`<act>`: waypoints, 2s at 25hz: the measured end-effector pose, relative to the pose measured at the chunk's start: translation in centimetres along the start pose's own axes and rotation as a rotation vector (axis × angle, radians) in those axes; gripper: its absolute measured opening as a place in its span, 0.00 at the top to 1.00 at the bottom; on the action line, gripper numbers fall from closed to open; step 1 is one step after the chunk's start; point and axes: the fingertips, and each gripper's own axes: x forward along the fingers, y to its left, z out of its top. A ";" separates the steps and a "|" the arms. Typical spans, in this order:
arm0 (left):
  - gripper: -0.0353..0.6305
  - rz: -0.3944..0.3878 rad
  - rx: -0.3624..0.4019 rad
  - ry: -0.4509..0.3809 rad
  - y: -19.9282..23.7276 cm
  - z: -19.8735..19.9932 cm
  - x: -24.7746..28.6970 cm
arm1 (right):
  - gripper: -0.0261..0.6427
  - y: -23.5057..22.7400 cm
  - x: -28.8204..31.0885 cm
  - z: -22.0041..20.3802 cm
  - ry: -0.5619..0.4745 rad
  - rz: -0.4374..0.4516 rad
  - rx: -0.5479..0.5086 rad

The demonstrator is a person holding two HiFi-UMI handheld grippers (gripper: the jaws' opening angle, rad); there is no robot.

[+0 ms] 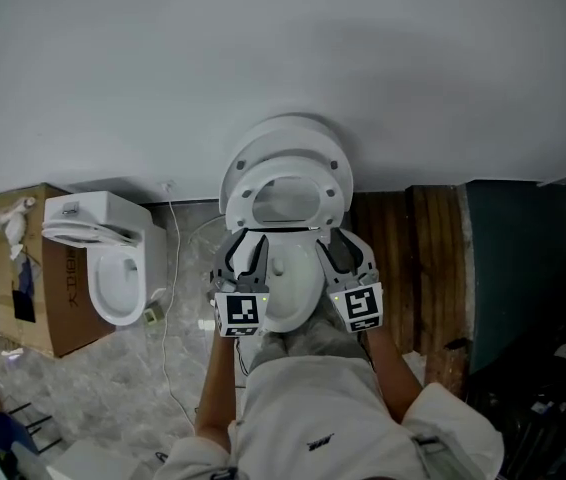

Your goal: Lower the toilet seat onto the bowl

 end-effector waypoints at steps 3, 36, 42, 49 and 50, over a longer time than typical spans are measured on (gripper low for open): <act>0.70 0.010 -0.006 0.016 0.1 -0.7 2.0 | 0.71 -1.4 1.6 -0.7 0.012 0.008 -0.008; 0.47 0.066 0.034 0.181 3.3 -6.7 16.1 | 0.60 -8.2 15.0 -5.0 0.083 0.071 -0.161; 0.44 0.058 0.065 0.202 3.8 -7.6 17.9 | 0.53 -8.7 16.8 -5.7 0.104 0.063 -0.188; 0.41 0.046 0.094 0.230 3.9 -8.6 19.5 | 0.51 -8.9 18.3 -6.5 0.128 0.044 -0.231; 0.41 0.048 0.100 0.234 3.9 -8.7 19.7 | 0.50 -9.0 18.4 -6.7 0.133 0.041 -0.238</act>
